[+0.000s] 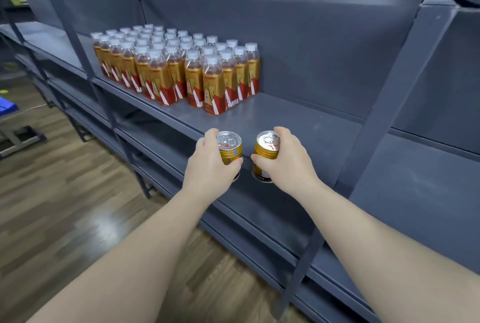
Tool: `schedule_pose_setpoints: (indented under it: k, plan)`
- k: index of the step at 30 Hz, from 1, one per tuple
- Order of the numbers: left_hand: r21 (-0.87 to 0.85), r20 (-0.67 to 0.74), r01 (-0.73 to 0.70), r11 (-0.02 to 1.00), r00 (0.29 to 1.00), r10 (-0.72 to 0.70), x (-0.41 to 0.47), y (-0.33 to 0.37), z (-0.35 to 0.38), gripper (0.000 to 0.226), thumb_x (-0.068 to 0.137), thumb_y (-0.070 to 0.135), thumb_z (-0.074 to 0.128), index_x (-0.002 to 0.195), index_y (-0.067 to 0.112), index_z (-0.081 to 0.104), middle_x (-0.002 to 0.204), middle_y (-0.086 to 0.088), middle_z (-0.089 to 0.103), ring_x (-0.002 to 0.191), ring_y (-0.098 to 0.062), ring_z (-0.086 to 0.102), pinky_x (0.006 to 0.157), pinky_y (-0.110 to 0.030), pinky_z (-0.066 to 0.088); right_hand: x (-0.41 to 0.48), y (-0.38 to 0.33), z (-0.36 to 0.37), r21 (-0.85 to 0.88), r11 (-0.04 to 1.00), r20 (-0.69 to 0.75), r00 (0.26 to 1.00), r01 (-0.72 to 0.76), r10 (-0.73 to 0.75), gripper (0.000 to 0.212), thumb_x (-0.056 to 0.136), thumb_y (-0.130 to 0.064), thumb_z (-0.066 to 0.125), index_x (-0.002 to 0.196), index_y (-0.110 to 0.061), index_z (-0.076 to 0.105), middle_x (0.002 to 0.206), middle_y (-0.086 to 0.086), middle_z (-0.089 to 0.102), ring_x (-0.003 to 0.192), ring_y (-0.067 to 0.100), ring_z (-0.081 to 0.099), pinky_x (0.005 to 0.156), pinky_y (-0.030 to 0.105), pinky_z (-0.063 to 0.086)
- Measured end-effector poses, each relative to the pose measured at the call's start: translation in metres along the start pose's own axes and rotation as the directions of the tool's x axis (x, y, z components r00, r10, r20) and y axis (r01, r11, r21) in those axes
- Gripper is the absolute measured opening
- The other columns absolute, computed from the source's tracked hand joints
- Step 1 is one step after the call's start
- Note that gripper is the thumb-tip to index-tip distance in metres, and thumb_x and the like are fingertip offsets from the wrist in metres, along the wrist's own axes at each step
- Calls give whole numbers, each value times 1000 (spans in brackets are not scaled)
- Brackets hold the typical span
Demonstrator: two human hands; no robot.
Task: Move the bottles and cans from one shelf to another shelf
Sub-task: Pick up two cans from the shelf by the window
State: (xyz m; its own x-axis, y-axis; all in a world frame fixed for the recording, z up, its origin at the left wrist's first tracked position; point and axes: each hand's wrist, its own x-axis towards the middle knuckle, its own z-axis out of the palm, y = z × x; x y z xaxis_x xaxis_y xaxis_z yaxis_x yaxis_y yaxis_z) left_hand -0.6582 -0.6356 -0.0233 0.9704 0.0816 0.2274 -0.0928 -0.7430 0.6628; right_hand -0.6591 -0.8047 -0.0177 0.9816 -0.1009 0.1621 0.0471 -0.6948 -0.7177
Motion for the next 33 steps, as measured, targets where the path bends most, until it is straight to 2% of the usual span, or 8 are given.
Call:
schedule_pose_setpoints:
  k: [6, 12, 17, 20, 24, 29, 33]
  plan:
    - [-16, 42, -51, 999, 998, 52, 65, 8, 23, 72, 84, 40, 76, 142, 25, 34, 133, 0, 49, 112, -19, 56, 86, -30, 49, 55, 7, 5, -31, 995, -102, 991, -90, 86, 78, 85, -44, 74, 147, -24, 32, 138, 1, 47, 117, 22, 54, 94, 38, 52]
    - [-91, 139, -156, 984, 976, 167, 146, 7, 55, 75, 85, 40, 75, 144, 24, 33, 138, 2, 48, 119, -22, 54, 89, -30, 44, 109, 19, 14, -43, 973, -213, 953, -228, 214, 78, 87, -44, 72, 150, -24, 30, 143, 2, 43, 122, 23, 53, 96, 37, 50]
    - [-149, 265, -246, 958, 923, 278, 202, 11, 83, 67, 84, 39, 76, 138, 25, 38, 132, 2, 50, 115, -23, 55, 84, -28, 38, 144, 28, 14, -36, 924, -327, 878, -380, 349, 77, 87, -44, 73, 148, -25, 32, 141, 1, 44, 120, 24, 53, 86, 30, 42]
    - [-182, 328, -290, 940, 883, 336, 227, 15, 100, 66, 83, 40, 76, 135, 26, 39, 130, 1, 51, 113, -26, 57, 86, -31, 43, 155, 34, 11, -10, 894, -391, 824, -449, 409, 78, 86, -43, 74, 149, -23, 32, 142, 1, 44, 123, 24, 51, 87, 29, 39]
    - [-217, 392, -318, 923, 837, 381, 248, 28, 121, 70, 82, 40, 77, 139, 25, 37, 133, 0, 50, 115, -28, 57, 92, -36, 47, 164, 46, 7, 28, 859, -463, 755, -511, 464, 80, 85, -41, 75, 149, -22, 31, 141, 1, 45, 124, 23, 51, 89, 27, 38]
    - [-259, 443, -346, 902, 787, 430, 261, 46, 146, 72, 83, 40, 76, 141, 25, 35, 138, 0, 48, 117, -28, 55, 94, -35, 46, 176, 64, -4, 49, 822, -526, 685, -568, 504, 77, 86, -38, 75, 147, -20, 33, 139, 4, 46, 123, 23, 52, 92, 28, 40]
    - [-253, 452, -348, 903, 782, 428, 269, 60, 162, 74, 83, 41, 76, 142, 26, 34, 140, 0, 47, 118, -27, 55, 93, -35, 46, 192, 78, -17, 86, 815, -546, 657, -574, 520, 78, 87, -36, 74, 150, -20, 30, 142, 5, 44, 124, 25, 51, 92, 30, 41]
